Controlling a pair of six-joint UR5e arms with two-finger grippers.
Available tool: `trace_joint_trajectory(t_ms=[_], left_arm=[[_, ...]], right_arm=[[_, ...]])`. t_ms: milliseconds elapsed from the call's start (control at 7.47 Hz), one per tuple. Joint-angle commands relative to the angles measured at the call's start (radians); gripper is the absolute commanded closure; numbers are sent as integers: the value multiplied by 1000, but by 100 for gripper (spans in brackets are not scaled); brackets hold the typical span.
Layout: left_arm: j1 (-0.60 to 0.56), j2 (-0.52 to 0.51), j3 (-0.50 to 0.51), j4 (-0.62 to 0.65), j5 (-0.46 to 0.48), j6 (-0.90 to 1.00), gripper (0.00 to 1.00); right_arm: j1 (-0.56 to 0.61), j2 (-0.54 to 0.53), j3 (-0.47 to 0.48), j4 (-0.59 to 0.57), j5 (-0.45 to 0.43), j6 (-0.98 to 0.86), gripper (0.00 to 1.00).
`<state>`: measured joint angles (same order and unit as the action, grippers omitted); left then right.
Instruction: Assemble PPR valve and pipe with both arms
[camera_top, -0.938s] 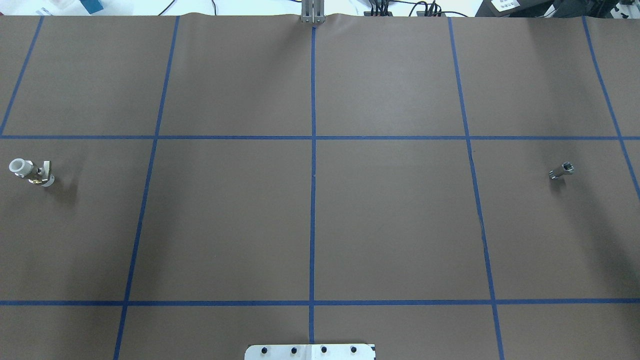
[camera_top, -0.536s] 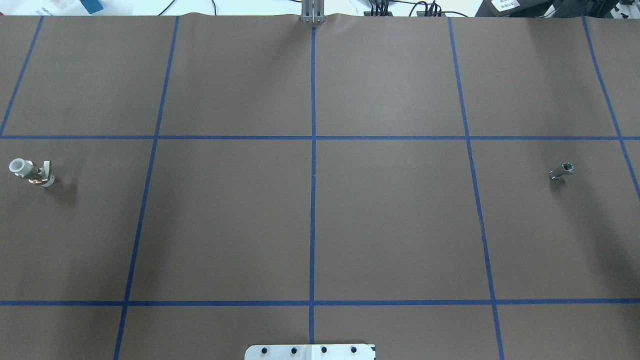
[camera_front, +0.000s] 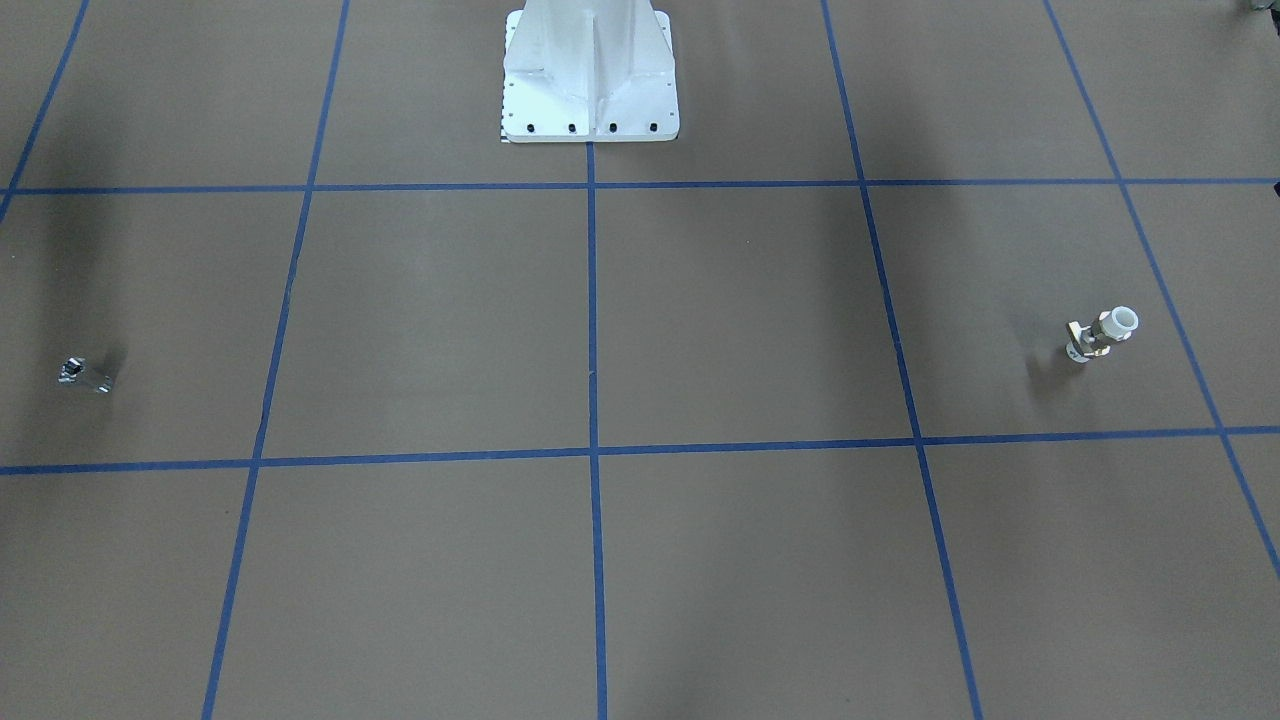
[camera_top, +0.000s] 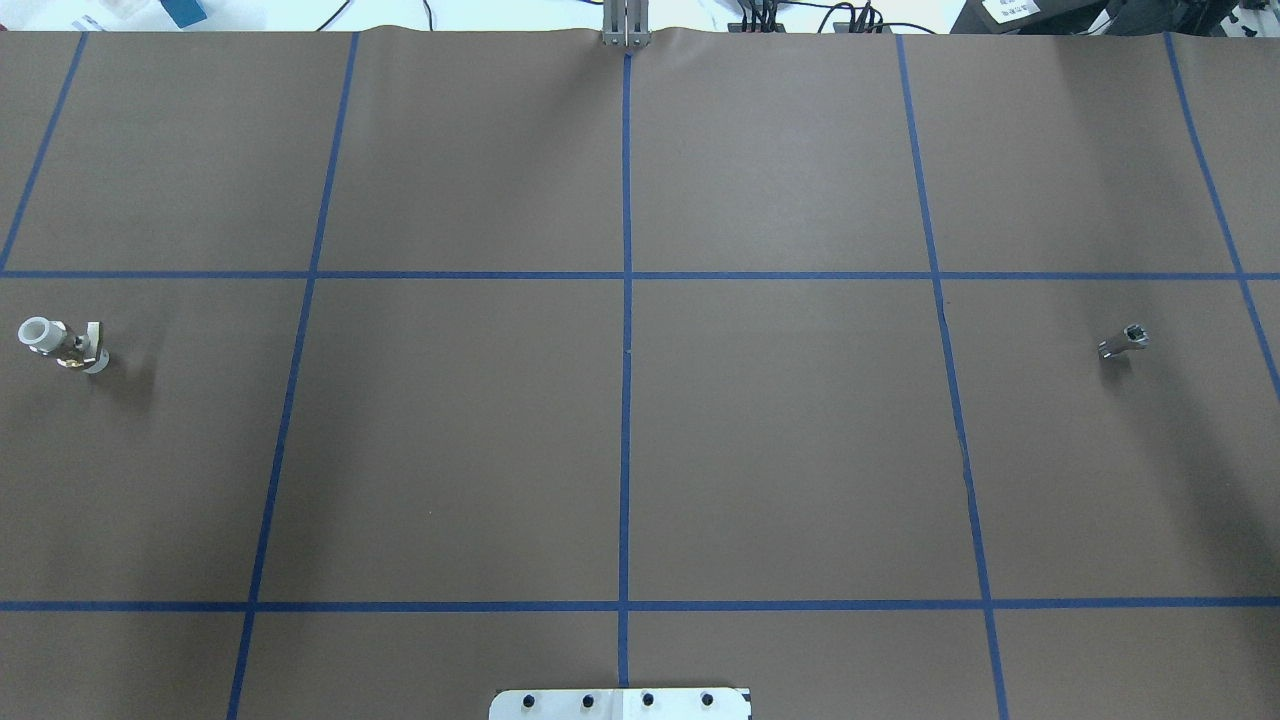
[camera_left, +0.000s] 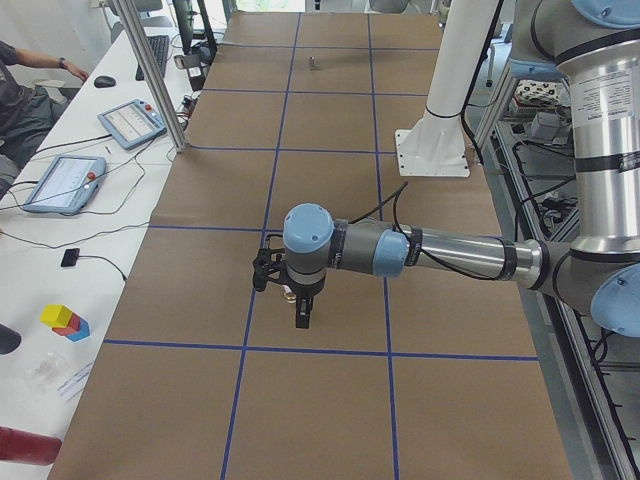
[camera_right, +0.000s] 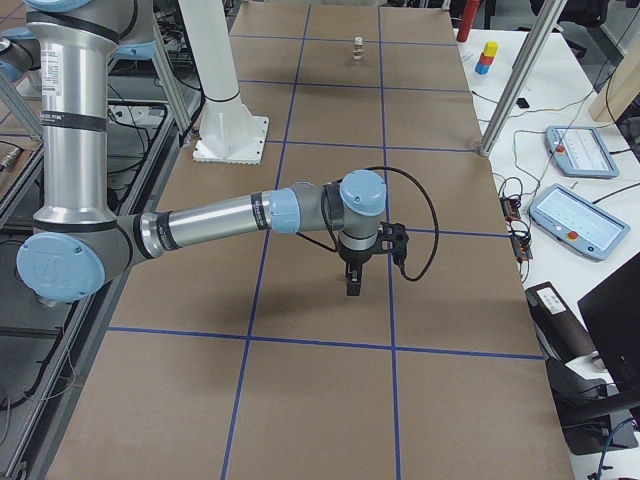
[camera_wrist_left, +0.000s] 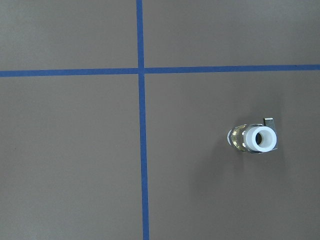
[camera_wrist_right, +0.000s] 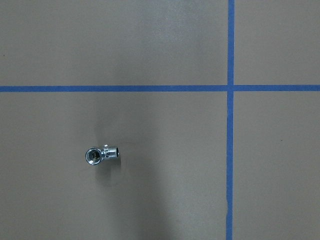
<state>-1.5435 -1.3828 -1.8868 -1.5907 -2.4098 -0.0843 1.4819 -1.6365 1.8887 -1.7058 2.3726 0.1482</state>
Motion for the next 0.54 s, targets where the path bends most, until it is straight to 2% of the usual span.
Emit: trace_joint_trajectory(t_ms=[0,402], left_arm=[[2,-1,-3,-5,-3,0,0],[11,-19,-6,-5,-9,0,1]], right_arm=[[0,1,1,0,-82,1,0],[0,1,0,-1,-72,4,0]])
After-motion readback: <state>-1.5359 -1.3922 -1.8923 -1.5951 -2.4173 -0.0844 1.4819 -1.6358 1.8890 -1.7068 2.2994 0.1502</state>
